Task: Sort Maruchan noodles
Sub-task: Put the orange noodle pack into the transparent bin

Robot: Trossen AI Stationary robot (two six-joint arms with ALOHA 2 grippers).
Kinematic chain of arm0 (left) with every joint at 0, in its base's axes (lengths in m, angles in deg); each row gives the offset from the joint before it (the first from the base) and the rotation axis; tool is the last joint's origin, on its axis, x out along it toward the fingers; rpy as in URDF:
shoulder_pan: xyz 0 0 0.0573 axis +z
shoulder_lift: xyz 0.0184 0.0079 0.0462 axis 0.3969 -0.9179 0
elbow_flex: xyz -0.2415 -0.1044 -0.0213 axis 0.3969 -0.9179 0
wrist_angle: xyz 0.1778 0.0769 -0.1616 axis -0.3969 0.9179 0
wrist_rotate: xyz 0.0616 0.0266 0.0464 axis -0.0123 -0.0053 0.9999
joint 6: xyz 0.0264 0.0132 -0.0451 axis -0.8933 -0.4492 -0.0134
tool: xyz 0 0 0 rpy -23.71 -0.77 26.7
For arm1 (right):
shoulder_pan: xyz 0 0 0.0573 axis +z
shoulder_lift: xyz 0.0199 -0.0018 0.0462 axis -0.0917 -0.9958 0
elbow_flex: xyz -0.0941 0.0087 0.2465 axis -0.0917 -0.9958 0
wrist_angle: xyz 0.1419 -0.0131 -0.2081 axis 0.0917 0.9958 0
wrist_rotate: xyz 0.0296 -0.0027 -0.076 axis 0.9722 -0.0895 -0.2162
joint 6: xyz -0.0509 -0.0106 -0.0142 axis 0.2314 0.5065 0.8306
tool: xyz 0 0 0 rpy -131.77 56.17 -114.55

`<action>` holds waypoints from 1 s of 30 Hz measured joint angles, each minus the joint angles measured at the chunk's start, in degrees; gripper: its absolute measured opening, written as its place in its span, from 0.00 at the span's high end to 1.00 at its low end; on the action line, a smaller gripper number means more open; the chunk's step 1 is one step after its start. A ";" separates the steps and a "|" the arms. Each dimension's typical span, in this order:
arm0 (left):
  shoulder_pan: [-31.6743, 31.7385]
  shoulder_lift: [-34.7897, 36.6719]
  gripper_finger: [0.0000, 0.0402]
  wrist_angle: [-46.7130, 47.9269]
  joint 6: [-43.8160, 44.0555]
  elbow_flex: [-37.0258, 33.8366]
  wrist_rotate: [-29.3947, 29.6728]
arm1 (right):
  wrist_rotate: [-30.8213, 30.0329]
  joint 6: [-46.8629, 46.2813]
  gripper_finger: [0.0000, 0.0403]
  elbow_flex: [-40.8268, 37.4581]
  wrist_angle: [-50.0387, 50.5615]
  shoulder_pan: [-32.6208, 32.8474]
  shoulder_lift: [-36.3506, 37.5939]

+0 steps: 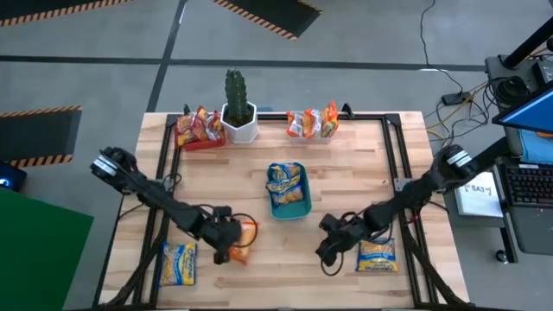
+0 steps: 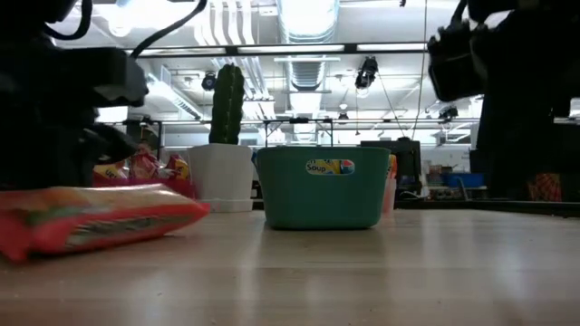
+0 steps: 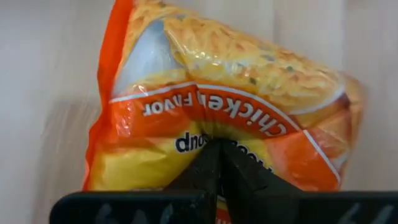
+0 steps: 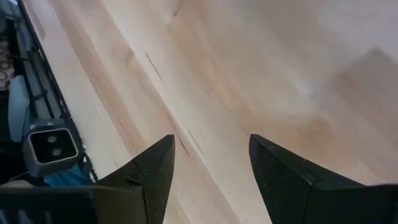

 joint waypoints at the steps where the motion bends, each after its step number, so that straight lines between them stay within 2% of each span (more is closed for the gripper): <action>1: -0.10 -0.81 1.00 -2.74 -0.04 0.00 0.58 | -0.31 -0.01 0.52 0.00 -1.67 0.00 -1.12; 6: -1.47 -3.12 1.00 -13.41 -0.37 0.04 0.68 | -1.43 0.08 0.51 0.00 -14.05 0.00 -6.80; 14: -6.37 -2.15 1.00 -13.26 -0.47 1.25 1.43 | -6.46 2.60 0.44 0.00 -27.06 -0.02 -12.73; 19: -9.67 -2.32 1.00 -12.89 -0.31 1.33 2.42 | -10.72 5.99 0.39 1.25 -27.42 -0.04 -13.73; 25: -11.03 -4.94 1.00 -12.65 1.27 0.94 10.48 | -13.82 13.17 0.38 6.41 -26.52 -0.81 -15.02; 30: -10.63 -8.83 1.00 -16.93 1.47 0.94 13.21 | -15.10 15.93 0.38 11.98 -25.01 -1.51 -17.69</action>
